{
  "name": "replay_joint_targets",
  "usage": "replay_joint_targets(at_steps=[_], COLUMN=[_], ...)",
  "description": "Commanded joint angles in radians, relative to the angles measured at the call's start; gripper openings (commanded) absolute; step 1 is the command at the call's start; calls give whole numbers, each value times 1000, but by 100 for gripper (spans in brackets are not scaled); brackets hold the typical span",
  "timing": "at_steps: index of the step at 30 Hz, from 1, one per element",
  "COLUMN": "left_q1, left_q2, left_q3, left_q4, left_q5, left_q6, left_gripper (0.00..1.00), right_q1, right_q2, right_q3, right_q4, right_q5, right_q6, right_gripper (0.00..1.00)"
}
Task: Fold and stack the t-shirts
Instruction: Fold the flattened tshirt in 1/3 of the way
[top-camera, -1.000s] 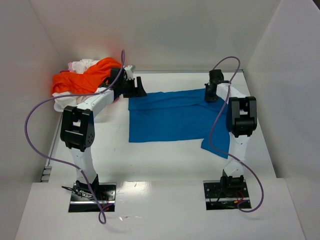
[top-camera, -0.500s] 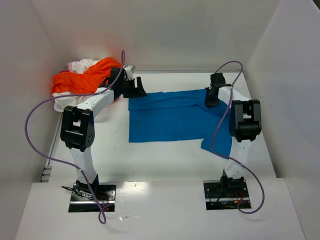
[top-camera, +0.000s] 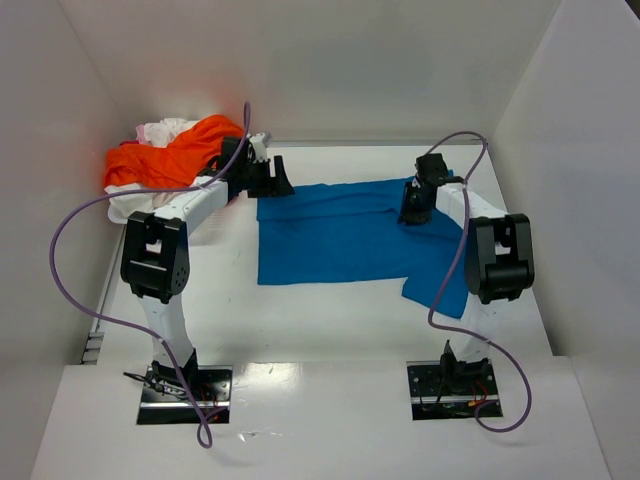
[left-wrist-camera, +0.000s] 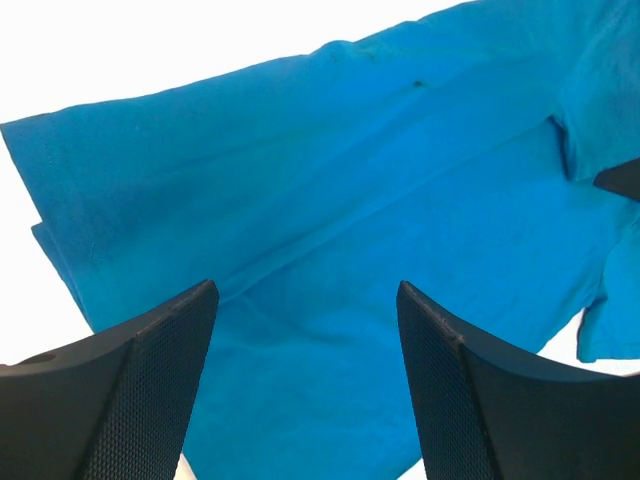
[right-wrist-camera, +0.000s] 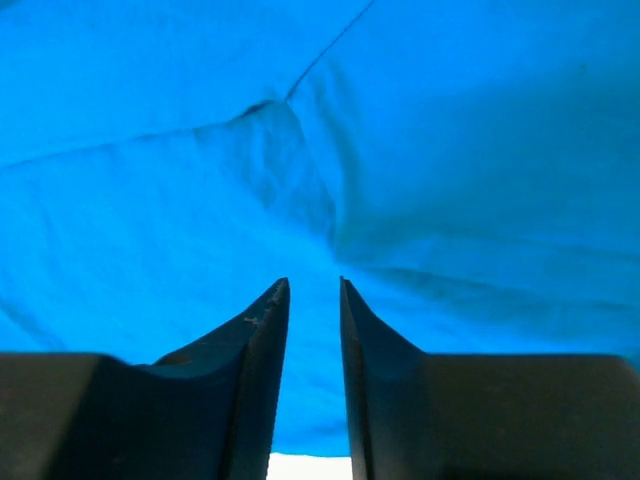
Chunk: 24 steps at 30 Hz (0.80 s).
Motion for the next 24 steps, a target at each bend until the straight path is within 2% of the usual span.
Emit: replay_joint_targets(at_steps=[1, 4, 5, 7, 8, 11, 13, 15, 19, 24], left_q1=[6, 6, 6, 6, 6, 6, 6, 6, 6, -3], left_q2=[-2, -2, 7, 7, 7, -44, -75, -120, -198, -307], left_q3=[-6, -6, -6, 3, 3, -32, -76, -142, -233, -305], left_q4=[32, 32, 32, 21, 9, -19, -19, -33, -95, -223], left_q5=[30, 39, 48, 48, 48, 48, 48, 27, -27, -64], left_q6=[16, 16, 16, 16, 16, 16, -2, -2, -11, -2], left_gripper=[80, 80, 80, 80, 82, 82, 88, 89, 91, 97], right_q1=[11, 11, 0, -14, -30, -67, -105, -136, -202, -221], right_q2=[-91, -117, -142, -155, -156, -183, -206, -217, -277, -323], right_q3=[-12, -12, -12, -12, -12, -12, -12, -21, -61, -101], right_q4=[5, 5, 5, 14, 25, 25, 25, 34, 63, 63], right_q5=[59, 94, 111, 133, 143, 176, 196, 196, 185, 196], right_q6=[27, 36, 48, 57, 69, 80, 80, 103, 112, 112], right_gripper=[34, 44, 51, 53, 61, 66, 78, 89, 100, 100])
